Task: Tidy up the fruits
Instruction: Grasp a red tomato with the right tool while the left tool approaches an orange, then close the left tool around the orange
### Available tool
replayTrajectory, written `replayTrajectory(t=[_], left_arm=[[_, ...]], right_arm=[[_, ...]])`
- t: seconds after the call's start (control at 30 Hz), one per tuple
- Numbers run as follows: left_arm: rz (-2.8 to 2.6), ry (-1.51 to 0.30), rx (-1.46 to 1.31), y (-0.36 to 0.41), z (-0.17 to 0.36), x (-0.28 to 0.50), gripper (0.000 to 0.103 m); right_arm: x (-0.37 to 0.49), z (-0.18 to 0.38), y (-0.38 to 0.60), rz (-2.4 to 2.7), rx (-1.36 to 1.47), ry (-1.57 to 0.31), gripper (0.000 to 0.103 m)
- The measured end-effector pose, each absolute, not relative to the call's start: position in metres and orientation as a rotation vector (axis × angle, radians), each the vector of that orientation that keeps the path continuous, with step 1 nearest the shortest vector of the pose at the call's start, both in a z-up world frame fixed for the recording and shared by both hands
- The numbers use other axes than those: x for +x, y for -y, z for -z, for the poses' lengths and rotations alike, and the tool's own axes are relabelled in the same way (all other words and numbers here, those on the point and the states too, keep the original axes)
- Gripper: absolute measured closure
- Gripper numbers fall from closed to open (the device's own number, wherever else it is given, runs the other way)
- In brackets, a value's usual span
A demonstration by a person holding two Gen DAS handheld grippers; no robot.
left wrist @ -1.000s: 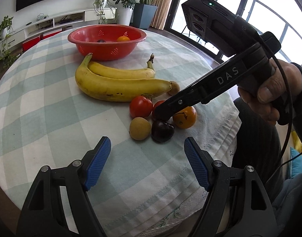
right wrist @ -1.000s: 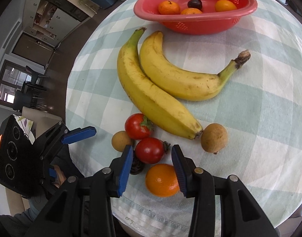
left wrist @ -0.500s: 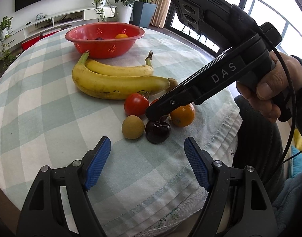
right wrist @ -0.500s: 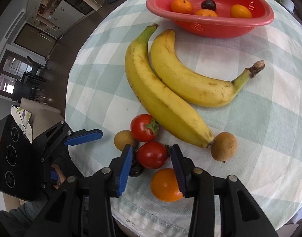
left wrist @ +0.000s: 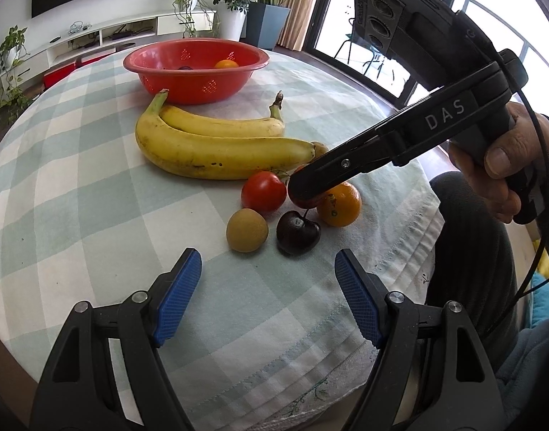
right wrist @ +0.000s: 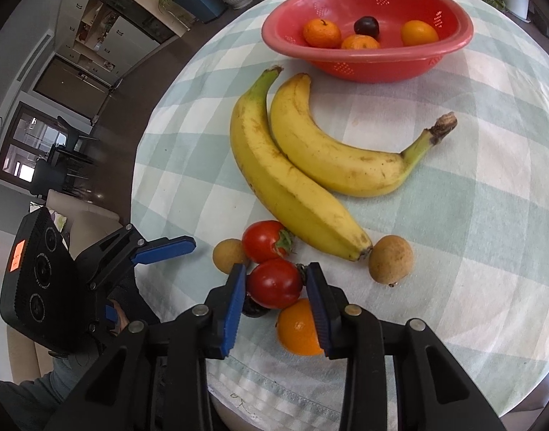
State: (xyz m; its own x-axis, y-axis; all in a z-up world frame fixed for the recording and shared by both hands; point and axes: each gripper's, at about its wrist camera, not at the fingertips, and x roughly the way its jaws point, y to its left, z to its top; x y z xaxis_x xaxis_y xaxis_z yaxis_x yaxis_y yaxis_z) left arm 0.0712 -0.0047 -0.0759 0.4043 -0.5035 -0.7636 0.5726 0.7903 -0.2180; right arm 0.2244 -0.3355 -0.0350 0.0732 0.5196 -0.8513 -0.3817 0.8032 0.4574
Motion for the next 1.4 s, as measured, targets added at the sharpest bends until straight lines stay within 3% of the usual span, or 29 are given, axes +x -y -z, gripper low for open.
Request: replayTrajectory(t=[0.37, 0.8, 1.03, 1.33, 1.4], left_arm=[[0.747, -0.908, 0.062, 0.017, 0.067, 0.065, 0.027], [0.860, -0.903, 0.347, 0.094, 0.051, 0.077, 0.028], [0.908, -0.981, 0.465, 0.115, 0.064, 0.091, 0.039], [0.910, -1.047, 0.537, 0.130, 0.081, 0.107, 0.041], [0.906, -1.064, 0.534, 0.133, 0.084, 0.110, 0.051]], right_arm=[[0.215, 0.023, 0.358, -0.669, 0.210, -1.257, 0.065], [0.199, 0.024, 0.413, -0.516, 0.240, -1.191, 0.065], [0.196, 0.034, 0.425, -0.508, 0.264, -1.190, 0.065], [0.195, 0.042, 0.433, -0.510, 0.287, -1.195, 0.065], [0.194, 0.043, 0.435, -0.511, 0.287, -1.195, 0.065]])
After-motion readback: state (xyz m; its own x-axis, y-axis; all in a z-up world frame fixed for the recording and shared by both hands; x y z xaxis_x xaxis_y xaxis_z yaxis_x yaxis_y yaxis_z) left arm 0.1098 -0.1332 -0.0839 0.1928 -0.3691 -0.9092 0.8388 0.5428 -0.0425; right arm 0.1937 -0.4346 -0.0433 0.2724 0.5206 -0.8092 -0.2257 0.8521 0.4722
